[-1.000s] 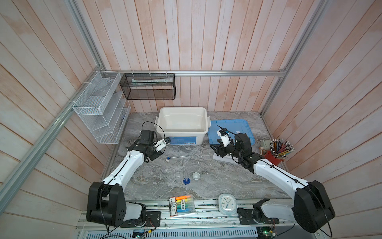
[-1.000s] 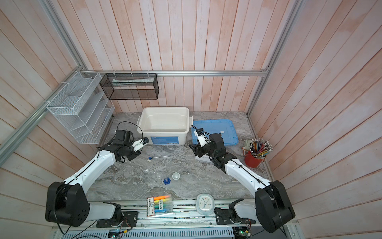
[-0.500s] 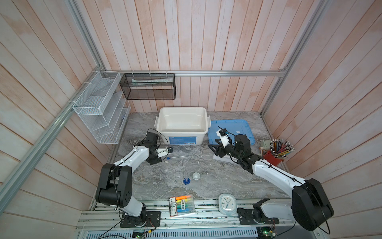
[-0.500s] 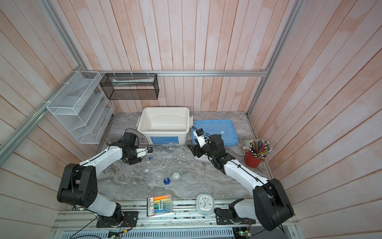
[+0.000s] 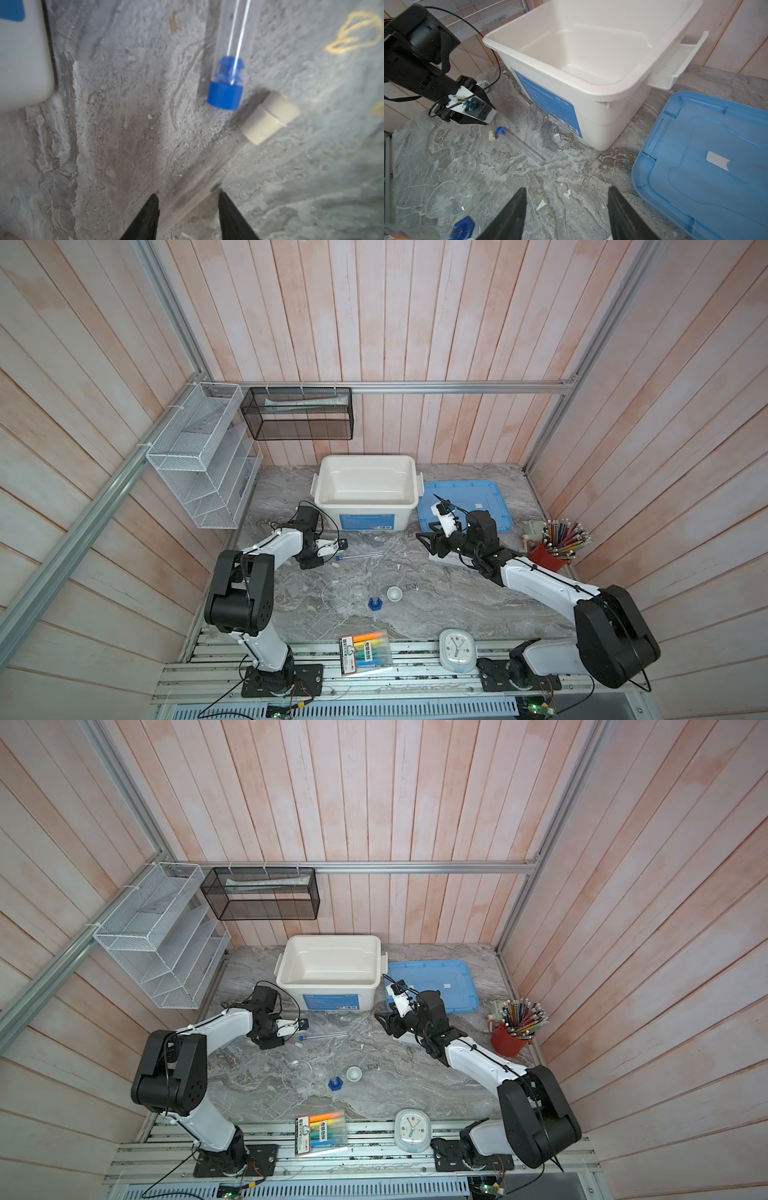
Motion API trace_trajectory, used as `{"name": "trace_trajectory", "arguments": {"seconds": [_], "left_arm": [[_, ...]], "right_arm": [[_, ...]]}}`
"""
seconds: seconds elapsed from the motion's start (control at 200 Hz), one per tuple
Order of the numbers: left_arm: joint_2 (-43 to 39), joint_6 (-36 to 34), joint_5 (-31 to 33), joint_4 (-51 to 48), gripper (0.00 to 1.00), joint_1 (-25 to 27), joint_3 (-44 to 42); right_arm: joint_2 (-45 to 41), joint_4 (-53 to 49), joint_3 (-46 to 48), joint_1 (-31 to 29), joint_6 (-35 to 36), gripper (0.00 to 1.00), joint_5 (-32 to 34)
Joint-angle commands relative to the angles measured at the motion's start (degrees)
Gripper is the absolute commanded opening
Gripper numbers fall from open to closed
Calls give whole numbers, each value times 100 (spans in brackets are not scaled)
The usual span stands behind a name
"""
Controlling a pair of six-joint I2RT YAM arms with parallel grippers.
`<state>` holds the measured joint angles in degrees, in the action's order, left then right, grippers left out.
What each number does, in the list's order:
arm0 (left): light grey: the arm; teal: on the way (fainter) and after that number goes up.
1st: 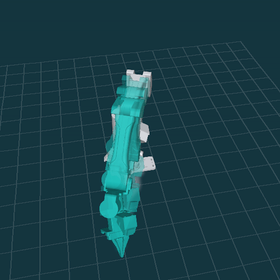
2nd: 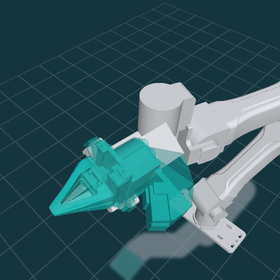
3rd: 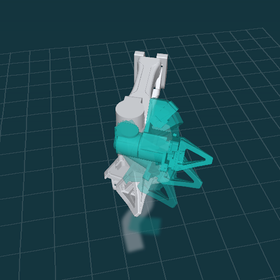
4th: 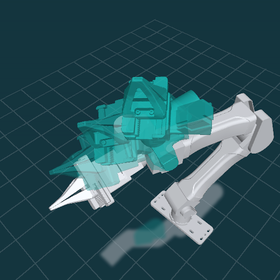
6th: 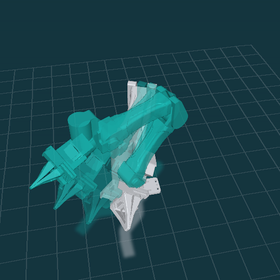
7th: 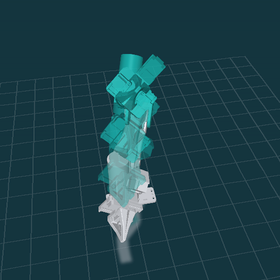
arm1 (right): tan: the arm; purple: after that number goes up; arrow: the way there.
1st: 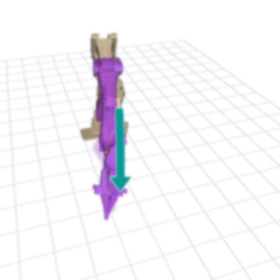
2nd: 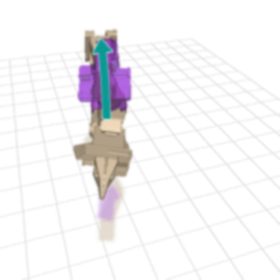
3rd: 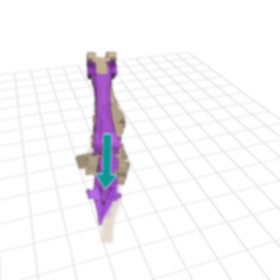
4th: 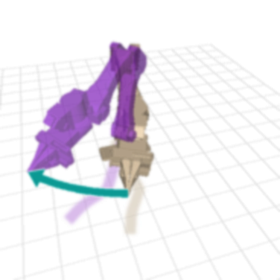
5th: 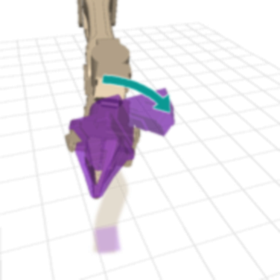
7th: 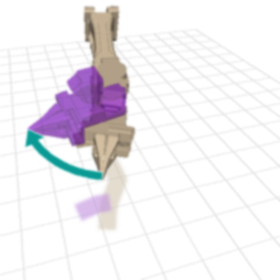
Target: Organize the chemistry lab equipment
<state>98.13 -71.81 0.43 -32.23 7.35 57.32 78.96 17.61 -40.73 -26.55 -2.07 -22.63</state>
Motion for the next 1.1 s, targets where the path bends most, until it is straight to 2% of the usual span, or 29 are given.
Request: {"name": "trace_trajectory", "arguments": {"seconds": [0.0,0.325,0.745,1.095], "left_arm": [[101,-148,-69,84,46,-40,125],[33,-54,-170,105,30,72,-283],[-272,74,-224,462,20,477,-799],[-437,462,-370,580,19,1175,-929]], "right_arm": [[6,91,10,-26,-92,62,-80],[-69,112,114,-24,-83,62,28],[-309,20,282,-9,-118,62,310],[-443,62,381,5,-188,62,435]]}}
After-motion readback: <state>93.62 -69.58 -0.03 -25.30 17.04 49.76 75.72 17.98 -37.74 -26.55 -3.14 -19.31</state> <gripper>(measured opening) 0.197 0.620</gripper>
